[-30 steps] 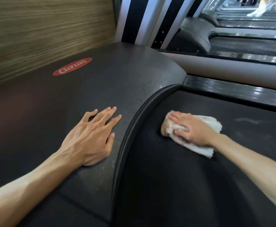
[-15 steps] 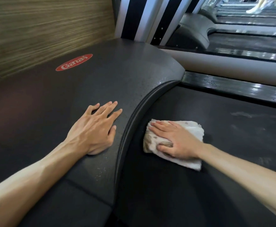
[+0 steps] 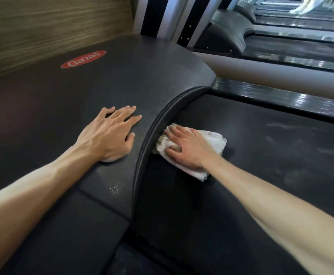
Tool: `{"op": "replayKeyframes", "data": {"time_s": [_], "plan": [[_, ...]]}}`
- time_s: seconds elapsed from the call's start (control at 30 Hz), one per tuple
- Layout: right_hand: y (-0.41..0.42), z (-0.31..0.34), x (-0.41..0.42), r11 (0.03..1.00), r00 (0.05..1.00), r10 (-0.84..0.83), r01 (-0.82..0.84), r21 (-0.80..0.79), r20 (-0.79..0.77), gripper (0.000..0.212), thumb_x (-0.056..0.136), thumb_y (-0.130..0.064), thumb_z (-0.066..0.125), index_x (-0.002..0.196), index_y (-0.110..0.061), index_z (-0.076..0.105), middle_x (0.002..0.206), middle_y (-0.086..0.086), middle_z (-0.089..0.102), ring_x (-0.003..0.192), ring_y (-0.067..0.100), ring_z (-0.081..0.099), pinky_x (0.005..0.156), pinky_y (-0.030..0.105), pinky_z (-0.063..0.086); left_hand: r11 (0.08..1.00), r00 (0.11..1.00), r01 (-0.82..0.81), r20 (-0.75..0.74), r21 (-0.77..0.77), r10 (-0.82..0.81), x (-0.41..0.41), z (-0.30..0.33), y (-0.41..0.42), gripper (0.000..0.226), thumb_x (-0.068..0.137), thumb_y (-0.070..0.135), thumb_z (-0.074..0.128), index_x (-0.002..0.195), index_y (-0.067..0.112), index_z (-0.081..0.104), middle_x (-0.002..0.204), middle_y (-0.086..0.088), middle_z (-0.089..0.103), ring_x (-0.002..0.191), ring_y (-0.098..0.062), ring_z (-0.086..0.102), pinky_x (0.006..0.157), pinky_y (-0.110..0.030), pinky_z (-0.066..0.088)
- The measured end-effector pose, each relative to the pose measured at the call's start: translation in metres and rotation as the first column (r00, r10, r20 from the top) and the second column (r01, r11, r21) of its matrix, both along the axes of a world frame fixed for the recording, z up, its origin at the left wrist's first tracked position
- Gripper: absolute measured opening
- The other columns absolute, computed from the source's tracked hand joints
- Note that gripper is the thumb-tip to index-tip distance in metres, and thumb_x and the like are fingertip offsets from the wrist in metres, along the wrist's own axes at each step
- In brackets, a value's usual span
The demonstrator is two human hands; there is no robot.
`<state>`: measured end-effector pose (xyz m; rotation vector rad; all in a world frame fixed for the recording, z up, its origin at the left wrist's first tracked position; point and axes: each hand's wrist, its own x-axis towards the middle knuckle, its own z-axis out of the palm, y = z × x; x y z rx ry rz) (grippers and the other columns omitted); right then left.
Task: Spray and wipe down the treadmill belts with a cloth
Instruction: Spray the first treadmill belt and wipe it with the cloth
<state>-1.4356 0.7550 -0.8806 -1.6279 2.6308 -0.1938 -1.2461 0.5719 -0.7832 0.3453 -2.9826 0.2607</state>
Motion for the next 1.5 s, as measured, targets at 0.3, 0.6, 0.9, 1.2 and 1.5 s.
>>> {"op": "replayKeyframes", "data": {"time_s": [0.3,0.6,0.9,1.2,1.5], "plan": [[0.044,-0.001,0.082,0.994,0.995,0.100,-0.098,-0.044,0.030,0.087,0.086,-0.071,0.013,0.165,-0.035,0.017,0.173,-0.009,0.012,0.159,0.011,0.006,0.128,0.042,0.007,0.998,0.999,0.047,-0.026,0.035,-0.046,0.008,0.010,0.010,0.065,0.100,0.045,0.028,0.161,0.021,0.025,0.170,-0.001,0.015,0.157,-0.012,0.009,0.127,-0.039,0.009],[0.073,-0.001,0.108,0.995,0.996,0.041,-0.034,-0.089,0.074,0.086,0.087,-0.069,0.020,0.164,-0.033,0.023,0.172,-0.011,0.016,0.158,0.008,0.006,0.129,0.041,0.005,0.977,0.982,0.177,-0.095,0.121,-0.166,0.018,0.038,0.032,0.081,0.095,0.063,0.015,0.162,0.017,0.019,0.171,0.001,0.009,0.156,-0.005,-0.001,0.128,-0.035,0.000],[0.114,0.005,0.123,0.997,0.995,0.036,-0.029,-0.067,0.097,0.079,0.095,-0.066,0.034,0.165,-0.037,0.013,0.172,-0.018,0.004,0.157,0.001,-0.004,0.127,0.031,-0.008,0.964,0.952,0.264,-0.156,-0.015,-0.263,0.013,0.148,0.060,0.082,0.098,0.068,0.013,0.163,0.018,0.014,0.171,0.003,0.005,0.155,-0.003,-0.004,0.128,-0.040,0.002],[0.186,0.014,0.115,1.000,0.995,-0.008,0.010,-0.018,0.104,0.078,0.095,-0.067,0.034,0.164,-0.037,0.015,0.171,-0.018,-0.002,0.156,0.001,-0.009,0.126,0.030,-0.010,0.920,0.926,0.368,-0.038,-0.136,-0.376,0.009,0.199,0.100,0.083,0.099,0.069,0.013,0.164,0.018,0.006,0.171,0.004,-0.001,0.154,-0.002,-0.009,0.128,-0.037,-0.002],[0.251,0.015,0.104,1.000,0.992,-0.028,0.027,0.011,0.123,0.078,0.093,-0.067,0.030,0.164,-0.035,0.021,0.173,-0.013,-0.001,0.157,0.003,-0.009,0.126,0.035,-0.006,0.852,0.875,0.477,0.029,-0.218,-0.482,-0.034,0.240,0.182,0.086,0.098,0.071,0.011,0.163,0.015,0.000,0.171,0.000,-0.005,0.155,-0.006,-0.011,0.128,-0.038,-0.003]]}}
